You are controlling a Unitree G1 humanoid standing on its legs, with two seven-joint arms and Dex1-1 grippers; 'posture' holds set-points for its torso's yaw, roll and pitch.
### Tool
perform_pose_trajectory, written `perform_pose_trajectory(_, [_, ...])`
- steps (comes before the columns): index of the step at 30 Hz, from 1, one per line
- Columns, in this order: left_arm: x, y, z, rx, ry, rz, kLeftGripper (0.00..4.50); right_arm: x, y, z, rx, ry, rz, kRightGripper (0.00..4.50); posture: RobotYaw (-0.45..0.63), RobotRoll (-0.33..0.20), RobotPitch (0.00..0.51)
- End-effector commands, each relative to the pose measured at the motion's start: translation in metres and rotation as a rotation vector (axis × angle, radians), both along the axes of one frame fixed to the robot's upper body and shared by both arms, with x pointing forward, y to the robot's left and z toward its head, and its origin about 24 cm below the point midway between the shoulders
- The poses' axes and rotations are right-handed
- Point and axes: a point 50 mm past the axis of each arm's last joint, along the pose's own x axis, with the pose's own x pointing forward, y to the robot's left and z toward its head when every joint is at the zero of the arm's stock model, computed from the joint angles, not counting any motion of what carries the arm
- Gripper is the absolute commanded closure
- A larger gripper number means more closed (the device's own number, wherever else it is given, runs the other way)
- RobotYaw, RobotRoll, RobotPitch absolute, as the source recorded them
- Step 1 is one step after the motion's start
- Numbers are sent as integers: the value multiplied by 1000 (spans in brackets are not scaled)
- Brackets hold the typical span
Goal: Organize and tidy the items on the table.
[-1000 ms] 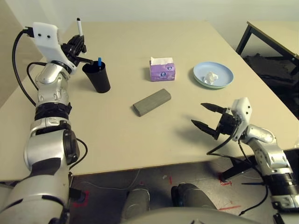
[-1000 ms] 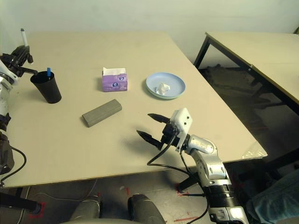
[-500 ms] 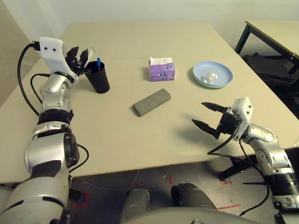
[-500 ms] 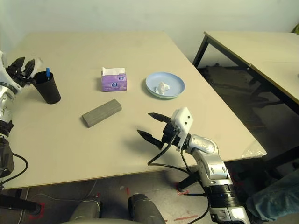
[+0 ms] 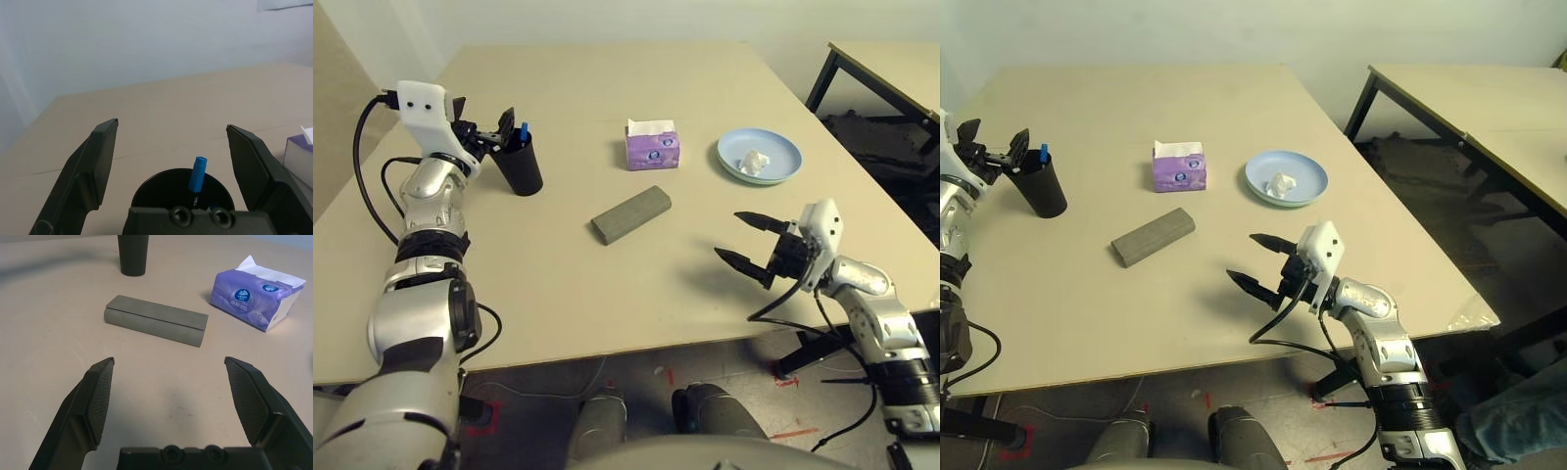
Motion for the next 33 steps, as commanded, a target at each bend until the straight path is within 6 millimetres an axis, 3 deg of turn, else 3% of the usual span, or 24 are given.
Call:
perform_pose_trajectory(1, [-10, 14, -6, -2, 13, 25, 14, 3, -7, 3, -1, -15, -42, 0, -17, 0, 74])
perform_pose_trajectory(6, [-37, 39, -13, 16, 22, 50, 14, 12, -29, 11, 37, -68, -213, 0, -5, 0, 77])
perform_pose_trajectory(11, [-74, 56, -31, 13, 58, 81, 14, 21, -64, 13, 41, -134, -443, 0, -1, 0, 72])
perform_pose_trajectory(18, [-108, 51, -54, 16, 119, 97, 14, 22, -108, 12, 55, -179, -659, 0, 9, 0, 62])
perform_pose_trajectory(22, [-128, 44, -73, -3, 157, 119, 14, 11, -136, -1, 57, -154, -770, 0, 13, 0, 57])
perform_pose_trajectory(29, [-140, 38, -84, -39, 170, 171, 14, 0, -161, -18, 25, -122, -864, 0, 10, 0, 46])
perform_pose_trajectory(33, [-143, 37, -85, -46, 170, 192, 14, 1, -165, -21, 24, -117, -868, 0, 12, 0, 42])
